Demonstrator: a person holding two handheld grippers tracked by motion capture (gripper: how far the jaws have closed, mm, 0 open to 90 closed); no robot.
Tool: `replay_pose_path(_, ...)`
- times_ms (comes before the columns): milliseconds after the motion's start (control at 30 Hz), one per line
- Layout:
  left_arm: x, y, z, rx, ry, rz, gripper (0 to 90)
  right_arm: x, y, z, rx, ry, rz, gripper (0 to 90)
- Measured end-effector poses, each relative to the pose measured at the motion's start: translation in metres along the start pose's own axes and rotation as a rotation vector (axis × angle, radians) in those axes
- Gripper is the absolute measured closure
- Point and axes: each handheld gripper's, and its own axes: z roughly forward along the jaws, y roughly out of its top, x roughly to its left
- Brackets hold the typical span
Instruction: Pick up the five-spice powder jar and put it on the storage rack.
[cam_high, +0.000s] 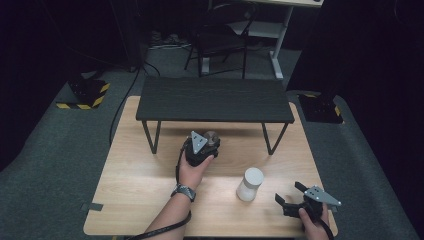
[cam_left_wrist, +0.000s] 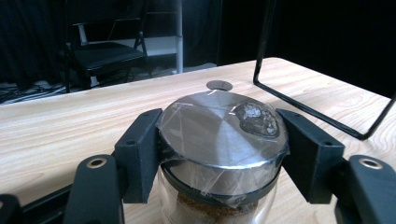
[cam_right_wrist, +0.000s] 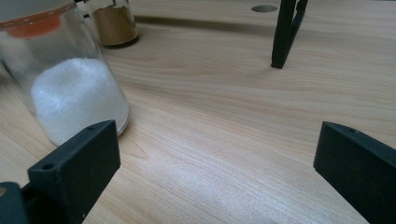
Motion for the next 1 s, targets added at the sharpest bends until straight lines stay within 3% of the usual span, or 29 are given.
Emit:
replay_pose_path(400,0.003,0.002,-0.032,-0.019,-0.026,-0.001,34.9,0.001,-0.001,0.0,-0.003,-0.005,-0.003,0.0)
replay_pose_path(700,-0.001,0.004,-0.055,-0.028,-0.023,0.024,34.9,0.002,-0.001,0.0,-0.005,-0.009,-0.007,0.0)
replay_pose_path(1000,-0.004,0.004,-0.078,-0.05,-0.015,-0.004,34.9,0.002,-0.001,0.0,-0.005,-0.007,-0.01,0.0)
